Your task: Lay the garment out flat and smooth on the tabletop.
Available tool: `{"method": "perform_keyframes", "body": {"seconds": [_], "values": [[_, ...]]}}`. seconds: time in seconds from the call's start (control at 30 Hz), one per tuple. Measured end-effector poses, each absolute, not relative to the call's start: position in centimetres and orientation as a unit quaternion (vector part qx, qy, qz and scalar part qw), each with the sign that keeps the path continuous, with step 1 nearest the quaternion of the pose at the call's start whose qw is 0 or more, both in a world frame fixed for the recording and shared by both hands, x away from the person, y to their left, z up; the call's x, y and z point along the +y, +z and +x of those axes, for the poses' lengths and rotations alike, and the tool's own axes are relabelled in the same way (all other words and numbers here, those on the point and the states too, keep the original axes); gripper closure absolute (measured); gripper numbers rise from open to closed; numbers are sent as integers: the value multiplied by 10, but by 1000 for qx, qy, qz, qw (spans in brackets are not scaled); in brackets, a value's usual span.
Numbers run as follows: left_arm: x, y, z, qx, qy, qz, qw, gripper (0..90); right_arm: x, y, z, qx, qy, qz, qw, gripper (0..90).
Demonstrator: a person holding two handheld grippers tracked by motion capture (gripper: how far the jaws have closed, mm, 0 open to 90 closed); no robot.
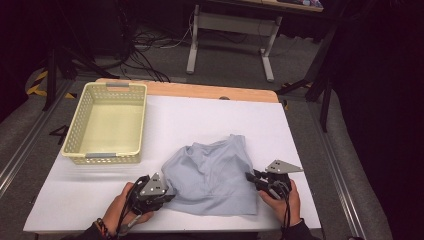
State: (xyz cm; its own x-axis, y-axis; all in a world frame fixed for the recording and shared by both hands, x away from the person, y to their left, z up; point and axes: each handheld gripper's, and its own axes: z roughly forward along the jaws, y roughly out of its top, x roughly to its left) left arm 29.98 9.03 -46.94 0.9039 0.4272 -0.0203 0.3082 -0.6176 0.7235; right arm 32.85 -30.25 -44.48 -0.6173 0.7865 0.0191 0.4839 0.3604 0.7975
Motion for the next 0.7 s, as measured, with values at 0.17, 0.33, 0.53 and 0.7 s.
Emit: {"method": "perform_keyframes", "body": {"seconds": [0.17,0.33,0.53,0.7], "values": [[73,-470,287,180,82,899,390,807,-313,-442,323,797,385,405,228,760],[69,-469,283,171,96,900,389,770,-319,-446,325,795,379,416,228,761],[87,-448,288,182,110,876,433,681,-318,-444,326,793,369,414,252,757],[92,-419,302,229,149,836,477,562,-319,-445,329,793,365,418,253,758]]}}
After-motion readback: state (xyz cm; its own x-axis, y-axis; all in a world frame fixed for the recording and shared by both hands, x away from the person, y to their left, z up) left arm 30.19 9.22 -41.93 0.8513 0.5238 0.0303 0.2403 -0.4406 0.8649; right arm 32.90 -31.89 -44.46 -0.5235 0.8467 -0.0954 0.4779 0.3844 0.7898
